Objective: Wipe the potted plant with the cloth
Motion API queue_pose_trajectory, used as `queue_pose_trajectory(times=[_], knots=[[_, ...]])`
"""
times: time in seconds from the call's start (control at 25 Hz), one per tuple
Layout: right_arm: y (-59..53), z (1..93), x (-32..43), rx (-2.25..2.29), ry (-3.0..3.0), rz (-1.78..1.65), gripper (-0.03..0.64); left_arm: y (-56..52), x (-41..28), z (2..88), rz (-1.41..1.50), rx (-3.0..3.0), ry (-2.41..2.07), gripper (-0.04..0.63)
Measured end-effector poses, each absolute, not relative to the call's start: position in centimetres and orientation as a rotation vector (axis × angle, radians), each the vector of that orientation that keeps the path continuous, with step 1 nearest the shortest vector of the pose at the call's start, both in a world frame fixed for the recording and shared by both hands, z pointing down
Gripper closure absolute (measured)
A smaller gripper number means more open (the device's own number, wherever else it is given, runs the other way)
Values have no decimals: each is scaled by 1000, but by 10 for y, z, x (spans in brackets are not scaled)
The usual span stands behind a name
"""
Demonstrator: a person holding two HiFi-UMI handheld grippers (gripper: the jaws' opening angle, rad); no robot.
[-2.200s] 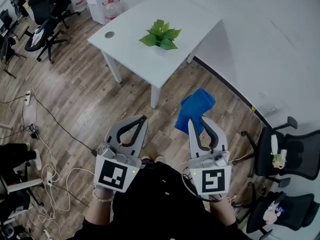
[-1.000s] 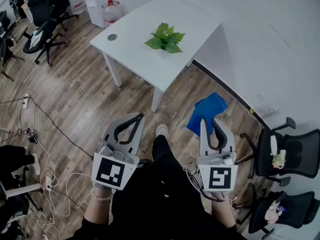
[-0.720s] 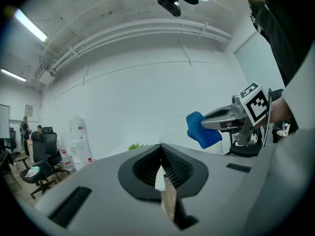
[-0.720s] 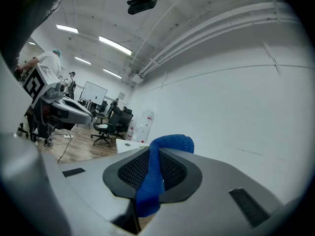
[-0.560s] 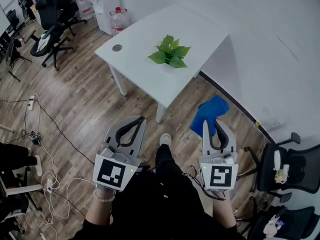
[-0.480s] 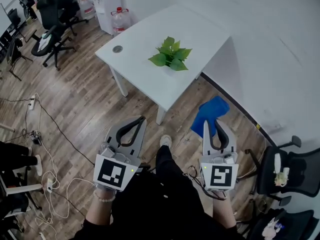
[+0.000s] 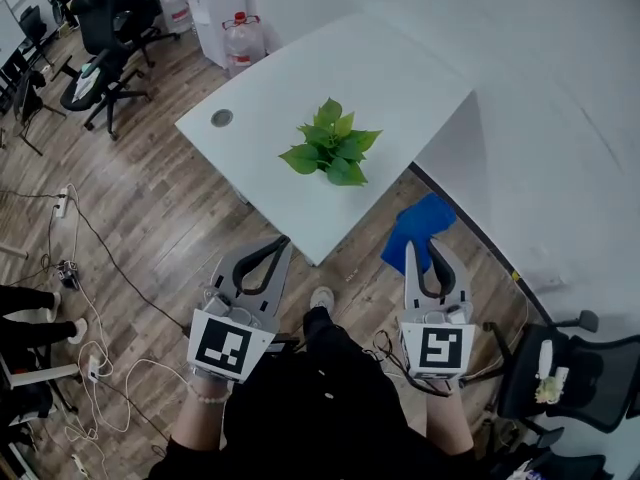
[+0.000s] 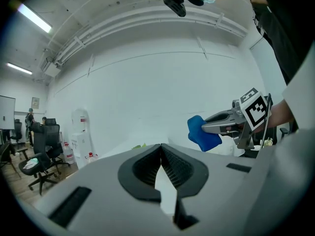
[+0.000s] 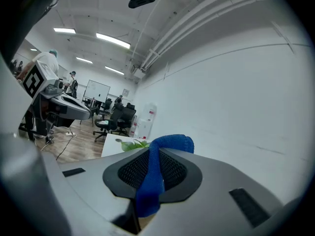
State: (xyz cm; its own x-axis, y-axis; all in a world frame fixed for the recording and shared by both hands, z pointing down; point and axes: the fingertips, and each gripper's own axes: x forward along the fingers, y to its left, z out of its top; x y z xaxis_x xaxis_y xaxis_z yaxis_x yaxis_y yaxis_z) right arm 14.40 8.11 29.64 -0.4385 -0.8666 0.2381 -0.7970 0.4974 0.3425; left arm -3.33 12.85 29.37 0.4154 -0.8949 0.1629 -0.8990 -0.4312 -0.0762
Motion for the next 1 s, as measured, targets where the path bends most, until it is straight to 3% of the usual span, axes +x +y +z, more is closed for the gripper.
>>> queue_pose_trajectory(times=[0.76,1.0], knots=[[-63,327,146,1173,-2426,-256,534,20,-16,350,439,2543,-1690,573],[-73,349,148,1147,-2402,-189,534,4,-17,389,548,2472,-1622,359]])
